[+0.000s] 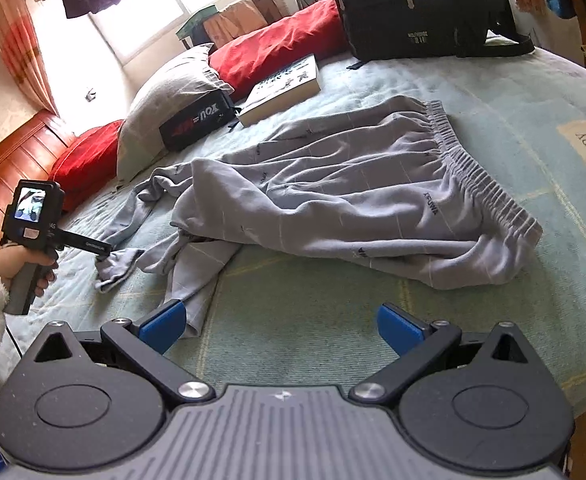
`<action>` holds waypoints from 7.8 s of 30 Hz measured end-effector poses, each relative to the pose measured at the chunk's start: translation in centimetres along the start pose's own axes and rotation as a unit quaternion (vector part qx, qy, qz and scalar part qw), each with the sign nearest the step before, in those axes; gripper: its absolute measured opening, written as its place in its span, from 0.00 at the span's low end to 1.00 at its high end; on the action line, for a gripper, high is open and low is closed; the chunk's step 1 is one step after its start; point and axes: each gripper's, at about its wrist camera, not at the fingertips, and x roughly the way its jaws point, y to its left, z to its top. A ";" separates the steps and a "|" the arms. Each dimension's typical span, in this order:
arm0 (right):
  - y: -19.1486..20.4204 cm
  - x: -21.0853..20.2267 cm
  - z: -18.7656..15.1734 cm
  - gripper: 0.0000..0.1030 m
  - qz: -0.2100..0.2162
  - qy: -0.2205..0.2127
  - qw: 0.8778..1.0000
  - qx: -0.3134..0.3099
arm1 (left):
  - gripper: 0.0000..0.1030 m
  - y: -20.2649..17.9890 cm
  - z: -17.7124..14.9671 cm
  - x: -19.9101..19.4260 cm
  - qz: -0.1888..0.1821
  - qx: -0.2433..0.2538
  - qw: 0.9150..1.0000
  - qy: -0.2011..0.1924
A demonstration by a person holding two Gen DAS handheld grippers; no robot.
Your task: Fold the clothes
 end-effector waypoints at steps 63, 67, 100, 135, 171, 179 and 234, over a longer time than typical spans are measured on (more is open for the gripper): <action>2.4 5.1 1.7 1.00 -0.031 0.053 0.997 -0.055 | 0.90 11.1 -1.0 4.9 0.019 -0.070 0.997 -0.028; 2.3 6.4 0.8 1.00 -0.032 0.080 0.995 -0.058 | 0.90 6.4 -3.4 -0.3 -0.069 -0.011 0.995 -0.073; 0.1 1.8 -2.4 1.00 -0.060 0.034 0.991 -0.112 | 0.99 -15.7 -7.9 -16.3 -0.325 0.093 0.925 -0.172; 1.5 2.4 -2.9 1.00 -0.065 0.047 0.988 -0.135 | 0.20 -11.0 -9.5 -13.9 -0.353 0.000 0.917 -0.188; 6.6 1.2 -2.6 1.00 -0.056 0.044 0.981 -0.181 | 0.33 9.6 -17.9 -5.6 -0.101 -0.152 0.978 -0.098; 6.9 1.5 -2.5 1.00 -0.057 0.046 0.980 -0.186 | 0.56 11.0 -19.6 -4.5 -0.079 -0.148 0.983 -0.077; 8.9 3.7 -2.6 1.00 -0.040 0.087 0.977 -0.193 | 0.07 22.3 -22.5 -4.3 -0.212 -0.449 0.841 -0.216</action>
